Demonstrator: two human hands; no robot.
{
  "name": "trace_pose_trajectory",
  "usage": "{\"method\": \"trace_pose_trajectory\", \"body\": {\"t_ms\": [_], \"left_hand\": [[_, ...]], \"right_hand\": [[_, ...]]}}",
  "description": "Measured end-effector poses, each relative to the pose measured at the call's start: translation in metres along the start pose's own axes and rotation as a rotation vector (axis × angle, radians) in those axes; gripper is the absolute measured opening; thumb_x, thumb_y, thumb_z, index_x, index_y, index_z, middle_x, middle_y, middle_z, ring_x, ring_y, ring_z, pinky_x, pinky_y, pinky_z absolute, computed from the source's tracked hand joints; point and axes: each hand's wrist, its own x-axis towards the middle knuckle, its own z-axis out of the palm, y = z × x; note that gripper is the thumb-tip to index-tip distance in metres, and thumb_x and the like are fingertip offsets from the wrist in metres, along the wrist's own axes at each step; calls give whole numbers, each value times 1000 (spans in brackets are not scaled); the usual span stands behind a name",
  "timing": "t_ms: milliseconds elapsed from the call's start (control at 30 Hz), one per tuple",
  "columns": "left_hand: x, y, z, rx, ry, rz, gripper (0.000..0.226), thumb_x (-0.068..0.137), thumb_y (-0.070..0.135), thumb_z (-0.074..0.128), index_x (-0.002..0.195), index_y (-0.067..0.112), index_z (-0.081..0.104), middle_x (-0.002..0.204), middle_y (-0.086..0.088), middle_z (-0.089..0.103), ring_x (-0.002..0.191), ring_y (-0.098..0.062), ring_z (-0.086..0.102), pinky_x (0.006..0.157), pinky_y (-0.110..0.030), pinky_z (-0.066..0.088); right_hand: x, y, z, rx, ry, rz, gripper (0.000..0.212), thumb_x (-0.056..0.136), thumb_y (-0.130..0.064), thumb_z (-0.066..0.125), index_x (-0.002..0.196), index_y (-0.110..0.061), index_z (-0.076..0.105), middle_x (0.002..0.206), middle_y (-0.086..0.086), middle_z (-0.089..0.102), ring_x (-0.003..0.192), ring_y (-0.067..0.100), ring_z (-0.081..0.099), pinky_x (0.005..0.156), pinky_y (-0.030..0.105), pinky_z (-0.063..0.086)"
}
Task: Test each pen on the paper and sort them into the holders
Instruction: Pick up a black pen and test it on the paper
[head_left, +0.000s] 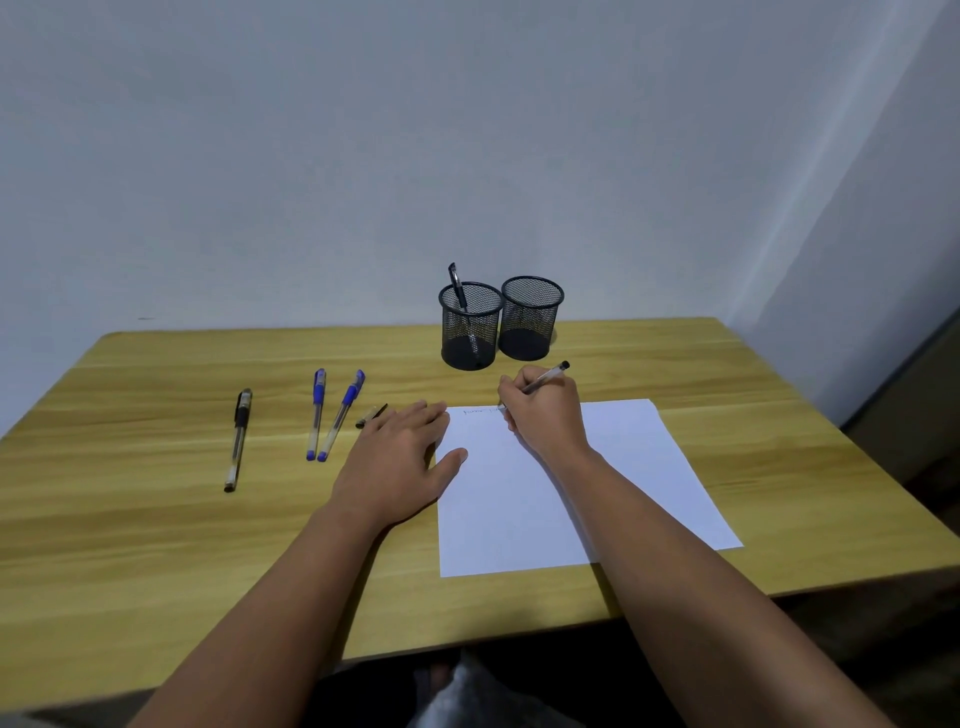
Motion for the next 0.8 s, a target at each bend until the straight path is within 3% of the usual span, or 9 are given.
{"method": "trace_pose_trajectory", "body": {"t_ms": [167, 267, 433, 633, 800], "left_hand": [[0, 0, -1, -2, 2, 3, 68, 92, 66, 35, 141, 23, 56, 157, 10, 42, 150, -12, 29, 122, -44, 25], [0, 0, 0, 9, -3, 2, 68, 92, 66, 35, 142, 23, 55, 158, 10, 41, 150, -11, 28, 122, -43, 24], [0, 0, 0, 0, -1, 3, 70, 92, 67, 34, 143, 24, 54, 157, 10, 42, 150, -12, 29, 122, -44, 24], [0, 0, 0, -4, 5, 8, 70, 91, 67, 32, 138, 22, 59, 156, 9, 43, 149, -12, 30, 121, -44, 25], [0, -1, 2, 3, 19, 15, 70, 90, 68, 31, 128, 20, 63, 155, 10, 46, 148, -12, 32, 119, -42, 27]], "right_hand": [[0, 1, 1, -29, 14, -14, 43, 98, -15, 66, 62, -1, 50, 52, 19, 55, 50, 43, 61, 49, 34, 47], [1, 2, 0, -22, 38, -12, 42, 98, -16, 65, 64, 2, 48, 60, 30, 57, 48, 37, 56, 49, 34, 46], [3, 5, 2, -14, 39, 12, 40, 92, -26, 66, 63, -4, 48, 62, 29, 56, 61, 51, 60, 55, 38, 49], [2, 3, 2, -33, 41, -23, 40, 89, -23, 65, 62, -3, 44, 60, 28, 47, 53, 28, 47, 54, 36, 43], [0, -1, -2, -81, 76, -28, 49, 96, -11, 65, 57, -16, 36, 52, 4, 37, 53, 24, 41, 53, 28, 36]]}}
